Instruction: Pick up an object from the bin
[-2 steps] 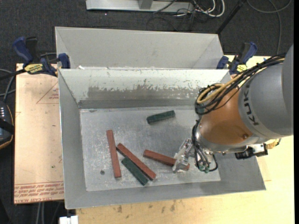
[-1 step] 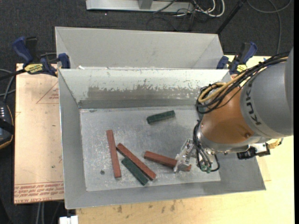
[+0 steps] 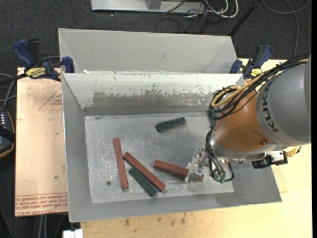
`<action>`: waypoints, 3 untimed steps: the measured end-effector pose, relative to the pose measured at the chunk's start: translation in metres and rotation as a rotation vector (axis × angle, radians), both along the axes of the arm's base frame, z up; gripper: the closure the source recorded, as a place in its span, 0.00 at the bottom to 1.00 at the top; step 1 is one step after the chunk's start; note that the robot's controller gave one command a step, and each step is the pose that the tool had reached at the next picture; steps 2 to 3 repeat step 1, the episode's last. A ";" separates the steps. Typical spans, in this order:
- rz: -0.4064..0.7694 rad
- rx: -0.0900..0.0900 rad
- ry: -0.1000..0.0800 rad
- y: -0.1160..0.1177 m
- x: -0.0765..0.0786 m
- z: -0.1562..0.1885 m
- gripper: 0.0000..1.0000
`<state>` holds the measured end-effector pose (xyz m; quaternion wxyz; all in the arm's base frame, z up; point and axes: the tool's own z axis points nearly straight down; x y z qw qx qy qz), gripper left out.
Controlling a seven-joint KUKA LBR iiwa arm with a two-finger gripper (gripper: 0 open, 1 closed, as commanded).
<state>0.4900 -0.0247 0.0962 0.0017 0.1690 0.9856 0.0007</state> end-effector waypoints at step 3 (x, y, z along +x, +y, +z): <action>0.001 0.000 0.004 0.000 0.000 0.007 1.00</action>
Offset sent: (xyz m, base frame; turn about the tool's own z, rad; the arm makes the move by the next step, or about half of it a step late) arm 0.0000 0.0000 0.0391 0.0000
